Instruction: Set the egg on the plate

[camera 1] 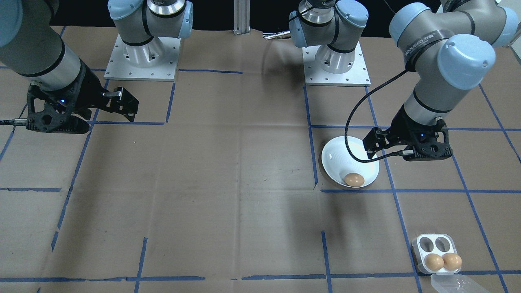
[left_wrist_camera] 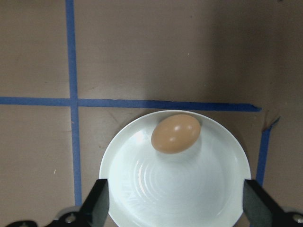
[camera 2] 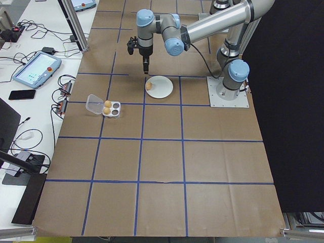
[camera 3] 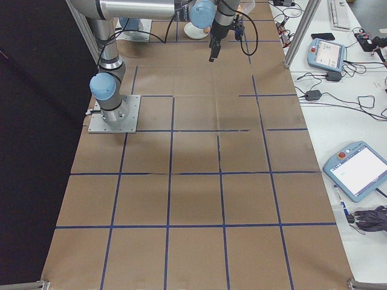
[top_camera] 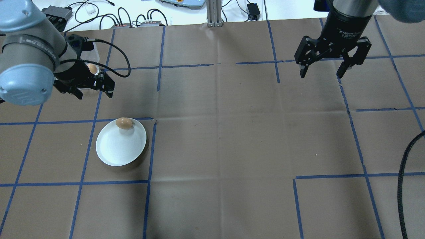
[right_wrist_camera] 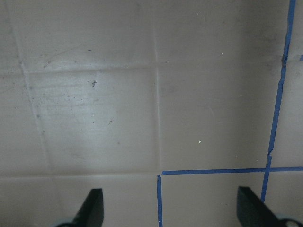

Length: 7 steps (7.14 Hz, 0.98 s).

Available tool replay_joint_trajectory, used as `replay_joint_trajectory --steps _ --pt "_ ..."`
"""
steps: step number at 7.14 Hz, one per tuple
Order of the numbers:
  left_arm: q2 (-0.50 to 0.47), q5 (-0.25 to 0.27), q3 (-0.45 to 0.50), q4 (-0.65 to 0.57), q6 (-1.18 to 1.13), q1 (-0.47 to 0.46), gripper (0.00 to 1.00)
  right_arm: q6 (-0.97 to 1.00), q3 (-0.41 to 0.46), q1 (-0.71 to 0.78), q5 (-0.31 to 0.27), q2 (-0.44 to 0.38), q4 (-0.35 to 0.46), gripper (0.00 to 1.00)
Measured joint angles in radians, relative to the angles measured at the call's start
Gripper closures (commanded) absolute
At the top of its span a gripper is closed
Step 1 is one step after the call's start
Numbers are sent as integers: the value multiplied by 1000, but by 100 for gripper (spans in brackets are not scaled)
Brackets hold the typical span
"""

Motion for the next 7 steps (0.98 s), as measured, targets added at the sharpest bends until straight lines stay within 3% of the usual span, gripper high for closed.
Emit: replay_joint_trajectory --steps 3,7 --pt "-159 -15 202 -28 72 59 1 0 -1 0 0 0 0 0" --pt "-326 -18 403 -28 467 168 1 0 0 0 0 0 0 0"
